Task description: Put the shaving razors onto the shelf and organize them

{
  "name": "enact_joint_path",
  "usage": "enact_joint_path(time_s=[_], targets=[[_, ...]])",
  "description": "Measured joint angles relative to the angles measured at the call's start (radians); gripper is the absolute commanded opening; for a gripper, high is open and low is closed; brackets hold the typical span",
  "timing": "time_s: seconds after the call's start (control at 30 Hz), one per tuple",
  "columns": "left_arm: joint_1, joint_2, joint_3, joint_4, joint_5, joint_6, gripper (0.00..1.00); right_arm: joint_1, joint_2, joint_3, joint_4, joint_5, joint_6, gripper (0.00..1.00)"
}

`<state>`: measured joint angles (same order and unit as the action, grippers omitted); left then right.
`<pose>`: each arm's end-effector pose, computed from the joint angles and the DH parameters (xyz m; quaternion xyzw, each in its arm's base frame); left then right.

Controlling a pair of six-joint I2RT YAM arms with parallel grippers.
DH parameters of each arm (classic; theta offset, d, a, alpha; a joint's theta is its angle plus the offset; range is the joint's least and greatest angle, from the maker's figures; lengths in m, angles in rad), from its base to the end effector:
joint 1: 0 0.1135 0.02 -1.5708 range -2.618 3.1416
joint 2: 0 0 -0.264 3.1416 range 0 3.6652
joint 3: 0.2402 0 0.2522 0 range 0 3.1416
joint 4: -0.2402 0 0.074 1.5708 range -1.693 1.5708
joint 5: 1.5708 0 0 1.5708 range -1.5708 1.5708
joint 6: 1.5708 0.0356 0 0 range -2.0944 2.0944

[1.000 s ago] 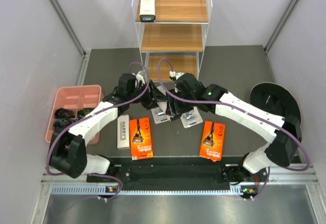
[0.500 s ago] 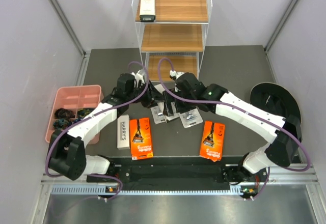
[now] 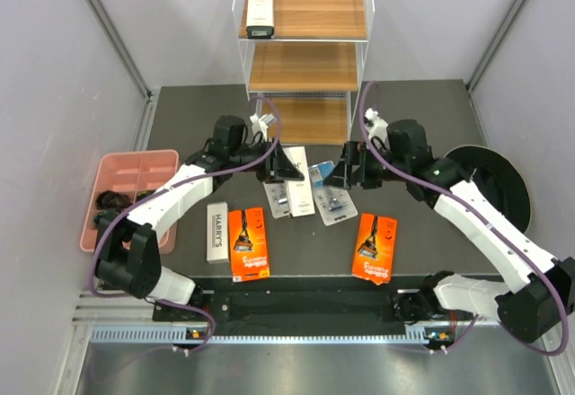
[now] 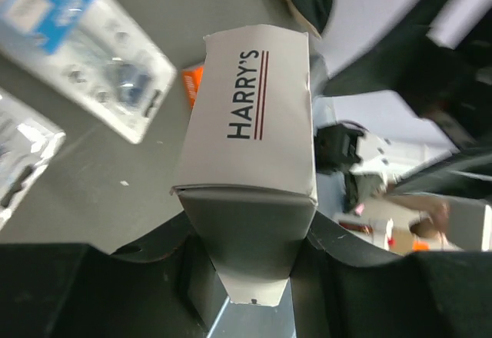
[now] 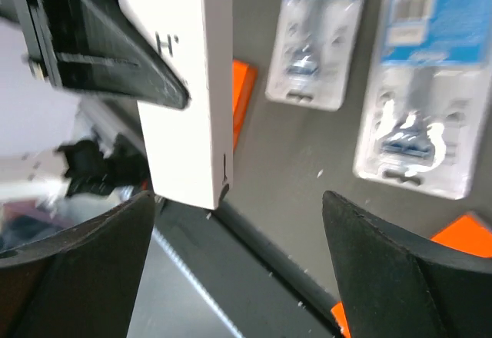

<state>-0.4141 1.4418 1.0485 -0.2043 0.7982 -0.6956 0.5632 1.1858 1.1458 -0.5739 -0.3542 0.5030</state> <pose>0.2800 -0.1509 0.2812 0.0657 0.8319 -0.5189 0.1853 0.2097 0.1470 0.3465 -0.1074 0.8710 0.3650 0.3108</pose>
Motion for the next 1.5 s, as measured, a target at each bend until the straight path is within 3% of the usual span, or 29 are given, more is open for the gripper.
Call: enact_joint_path(time_s=[0.27,0.47,0.57,0.77,1.0,1.3,1.43,1.5], targets=[[0.000,0.004,-0.028,0.177,0.237,-0.022,0.37,-0.055,-0.042,-0.287,0.257,-0.412,0.093,0.88],[-0.001,-0.014,-0.034,0.237,0.308,-0.041,0.37,-0.048,-0.043,-0.361,0.447,-0.548,0.195,0.86],[-0.004,-0.022,-0.036,0.265,0.320,-0.055,0.36,-0.029,-0.043,-0.362,0.525,-0.574,0.228,0.80],[-0.011,-0.028,-0.061,0.320,0.338,-0.099,0.34,0.028,-0.029,-0.368,0.603,-0.582,0.263,0.66],[-0.023,-0.037,-0.075,0.355,0.320,-0.129,0.21,0.036,0.010,-0.380,0.657,-0.554,0.304,0.64],[-0.023,-0.106,-0.085,0.361,0.147,-0.160,0.20,0.046,-0.103,-0.389,0.575,-0.335,0.314,0.73],[-0.023,-0.140,-0.151,0.437,0.054,-0.236,0.20,0.046,-0.201,-0.494,0.684,-0.249,0.397,0.88],[-0.023,-0.149,-0.190,0.491,0.010,-0.284,0.20,0.047,-0.222,-0.565,0.760,-0.226,0.449,0.89]])
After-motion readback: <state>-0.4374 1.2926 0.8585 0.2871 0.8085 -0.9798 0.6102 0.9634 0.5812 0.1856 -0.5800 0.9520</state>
